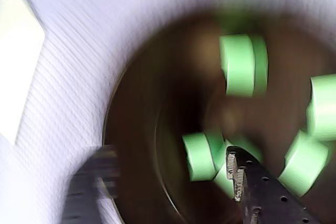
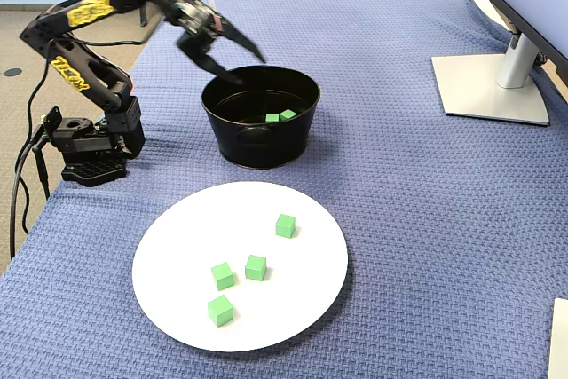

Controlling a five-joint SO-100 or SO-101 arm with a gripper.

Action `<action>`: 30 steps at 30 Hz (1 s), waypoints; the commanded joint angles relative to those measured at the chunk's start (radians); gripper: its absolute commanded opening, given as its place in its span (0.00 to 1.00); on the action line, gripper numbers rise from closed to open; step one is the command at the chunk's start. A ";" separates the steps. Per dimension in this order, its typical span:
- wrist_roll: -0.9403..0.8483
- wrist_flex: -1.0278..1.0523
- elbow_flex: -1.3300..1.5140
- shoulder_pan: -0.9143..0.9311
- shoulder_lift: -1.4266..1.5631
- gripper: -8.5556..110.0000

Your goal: Pick up the green cubes from the white plate and place them in the black recipient

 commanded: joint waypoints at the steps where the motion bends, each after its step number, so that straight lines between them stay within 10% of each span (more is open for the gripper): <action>1: -0.328 -0.017 -0.002 0.255 0.100 0.17; 10: -0.865 -0.569 0.348 0.606 0.011 0.18; 30: -0.966 -0.828 0.402 0.693 -0.253 0.18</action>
